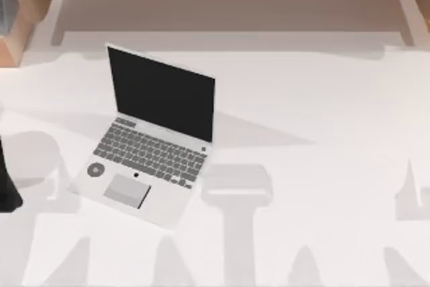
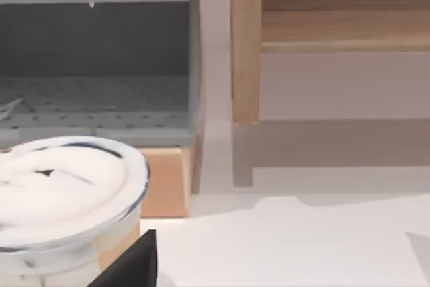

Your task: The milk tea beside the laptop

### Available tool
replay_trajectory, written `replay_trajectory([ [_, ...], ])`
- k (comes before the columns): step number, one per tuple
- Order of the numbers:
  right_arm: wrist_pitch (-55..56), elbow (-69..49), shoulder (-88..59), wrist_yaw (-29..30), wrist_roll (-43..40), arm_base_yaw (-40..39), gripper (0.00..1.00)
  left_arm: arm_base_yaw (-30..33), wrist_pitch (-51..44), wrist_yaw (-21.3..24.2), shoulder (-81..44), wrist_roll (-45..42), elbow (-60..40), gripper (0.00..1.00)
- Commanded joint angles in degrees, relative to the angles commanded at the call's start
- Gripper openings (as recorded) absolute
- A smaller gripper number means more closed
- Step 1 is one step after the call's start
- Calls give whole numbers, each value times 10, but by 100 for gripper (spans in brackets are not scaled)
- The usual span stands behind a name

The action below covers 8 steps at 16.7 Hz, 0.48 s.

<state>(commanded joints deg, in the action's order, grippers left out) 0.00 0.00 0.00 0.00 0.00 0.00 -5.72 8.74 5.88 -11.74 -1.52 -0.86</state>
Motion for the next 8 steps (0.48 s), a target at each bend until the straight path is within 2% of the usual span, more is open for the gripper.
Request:
replay_trajectory([
  [8,0,0,0,0,0,0,100,-166,254,170,-343,-44,-25,100],
])
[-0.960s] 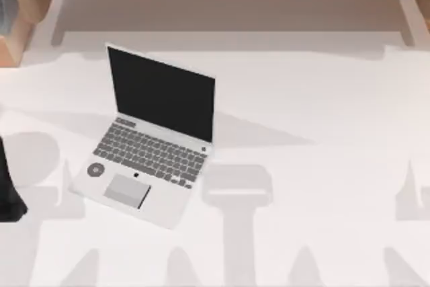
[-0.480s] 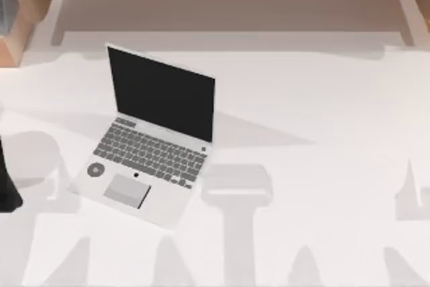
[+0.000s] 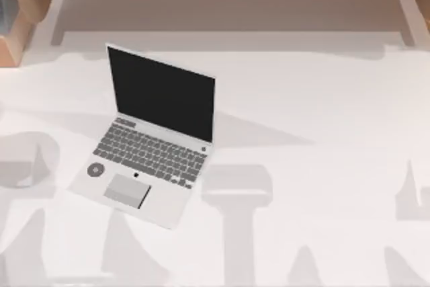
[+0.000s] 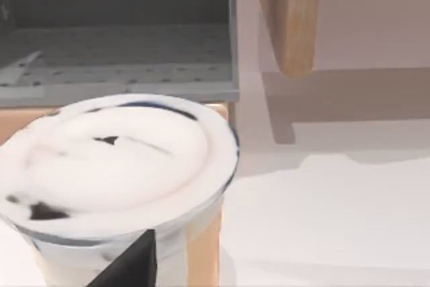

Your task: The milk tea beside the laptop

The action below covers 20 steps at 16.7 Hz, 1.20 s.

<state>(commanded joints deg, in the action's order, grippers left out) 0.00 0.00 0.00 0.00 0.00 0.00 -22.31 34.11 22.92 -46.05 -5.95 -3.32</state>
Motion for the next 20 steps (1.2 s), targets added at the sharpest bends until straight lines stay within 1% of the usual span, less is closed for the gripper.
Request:
replay_trajectory([
  [6,0,0,0,0,0,0,100,-127,194,131,-262,-34,-19,100],
  [10,0,0,0,0,0,0,100,-185,283,190,-382,-49,-28,100],
  [13,0,0,0,0,0,0,100,-204,312,210,-421,-54,-30,100],
  [17,0,0,0,0,0,0,100,-205,313,210,-422,-55,-30,100],
  [20,0,0,0,0,0,0,100,-195,318,202,-431,-51,-37,100],
])
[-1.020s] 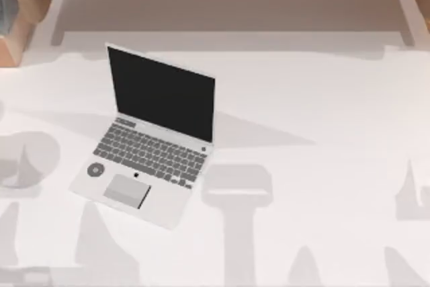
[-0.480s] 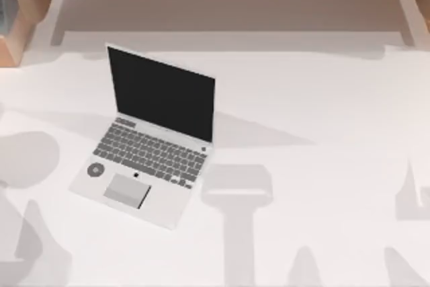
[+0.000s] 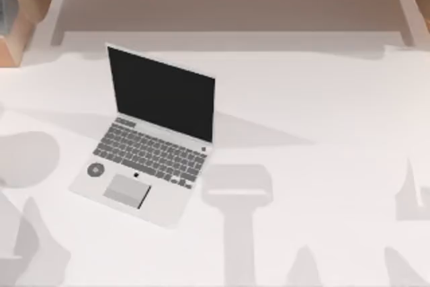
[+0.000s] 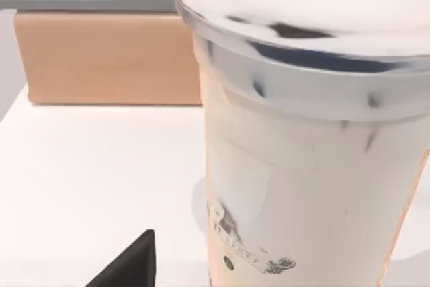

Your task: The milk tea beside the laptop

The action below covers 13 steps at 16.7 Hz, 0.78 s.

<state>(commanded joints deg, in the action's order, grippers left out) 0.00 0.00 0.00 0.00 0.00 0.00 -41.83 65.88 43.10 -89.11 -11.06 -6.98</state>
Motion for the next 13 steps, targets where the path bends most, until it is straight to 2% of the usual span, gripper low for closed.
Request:
replay_trajectory([
  [8,0,0,0,0,0,0,100,118,74,-112,-169,38,-118,100],
  [13,0,0,0,0,0,0,100,126,77,-119,-177,40,-125,100],
])
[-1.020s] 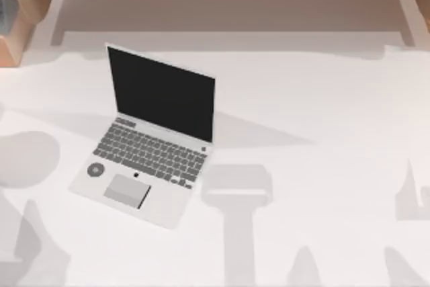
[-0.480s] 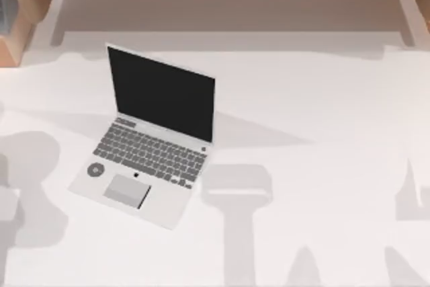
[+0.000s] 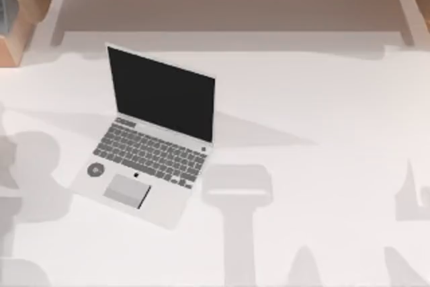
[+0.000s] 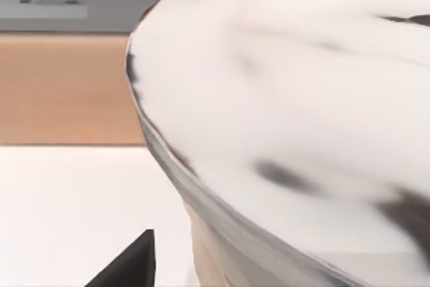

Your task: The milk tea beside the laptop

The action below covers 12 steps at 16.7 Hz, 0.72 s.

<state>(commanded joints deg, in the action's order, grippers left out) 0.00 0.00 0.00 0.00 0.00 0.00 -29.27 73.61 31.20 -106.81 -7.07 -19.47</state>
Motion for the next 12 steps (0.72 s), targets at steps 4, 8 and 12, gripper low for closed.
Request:
replay_trajectory([
  [4,0,0,0,0,0,0,100,0,0,0,0,0,0,70],
  [8,0,0,0,0,0,0,100,0,0,0,0,0,0,40],
  [12,0,0,0,0,0,0,100,0,0,0,0,0,0,10],
])
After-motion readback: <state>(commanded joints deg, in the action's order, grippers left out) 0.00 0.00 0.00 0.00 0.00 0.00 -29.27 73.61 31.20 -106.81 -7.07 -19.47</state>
